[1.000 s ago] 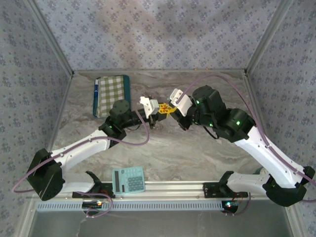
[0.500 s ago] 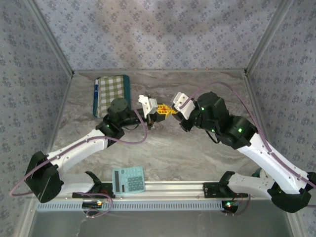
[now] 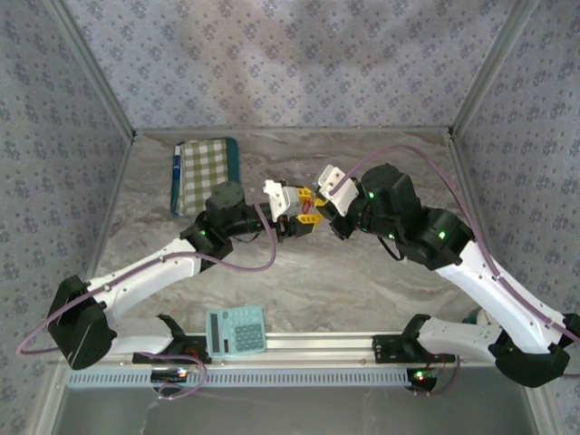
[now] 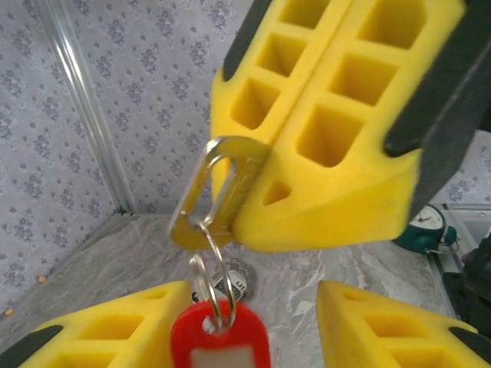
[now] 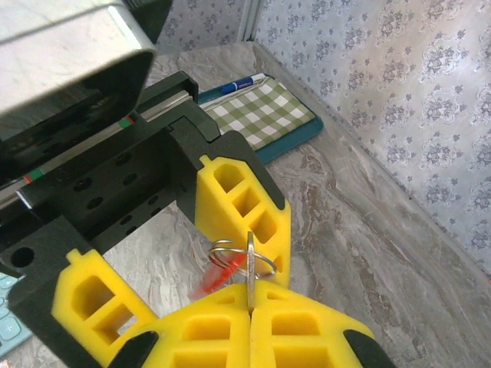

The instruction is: Remove the keys from the keyring

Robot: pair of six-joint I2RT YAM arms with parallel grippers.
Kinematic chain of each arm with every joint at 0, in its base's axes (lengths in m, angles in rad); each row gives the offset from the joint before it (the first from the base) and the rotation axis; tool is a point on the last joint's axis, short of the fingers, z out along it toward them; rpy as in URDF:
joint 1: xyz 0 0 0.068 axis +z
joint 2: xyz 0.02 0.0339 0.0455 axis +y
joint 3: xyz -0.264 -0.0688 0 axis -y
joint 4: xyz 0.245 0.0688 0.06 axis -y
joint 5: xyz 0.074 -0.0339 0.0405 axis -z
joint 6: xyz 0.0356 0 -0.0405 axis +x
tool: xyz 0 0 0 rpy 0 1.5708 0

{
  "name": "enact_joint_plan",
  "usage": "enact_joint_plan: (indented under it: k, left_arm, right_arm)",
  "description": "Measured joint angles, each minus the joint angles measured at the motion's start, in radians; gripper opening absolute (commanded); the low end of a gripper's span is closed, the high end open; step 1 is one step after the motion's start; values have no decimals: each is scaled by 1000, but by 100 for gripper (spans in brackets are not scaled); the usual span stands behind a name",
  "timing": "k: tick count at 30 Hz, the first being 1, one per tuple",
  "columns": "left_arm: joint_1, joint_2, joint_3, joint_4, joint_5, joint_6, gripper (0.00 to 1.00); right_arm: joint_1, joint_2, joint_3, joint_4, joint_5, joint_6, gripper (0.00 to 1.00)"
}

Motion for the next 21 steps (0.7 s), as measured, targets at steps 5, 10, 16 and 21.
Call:
enact_joint_plan:
  k: [5, 10, 16, 21]
  left_arm:
    - [-2, 2, 0, 32, -31, 5, 48]
    - [-2, 3, 0, 41, -50, 11, 42]
    - [-2, 3, 0, 64, -54, 15, 35]
    - [-2, 3, 0, 82, -53, 11, 23]
  right_arm:
    - [0, 0, 2, 0, -1, 0, 0]
    - [0, 0, 2, 0, -2, 4, 0]
    - [0, 0, 2, 0, -8, 9, 0]
    - [0, 0, 2, 2, -13, 12, 0]
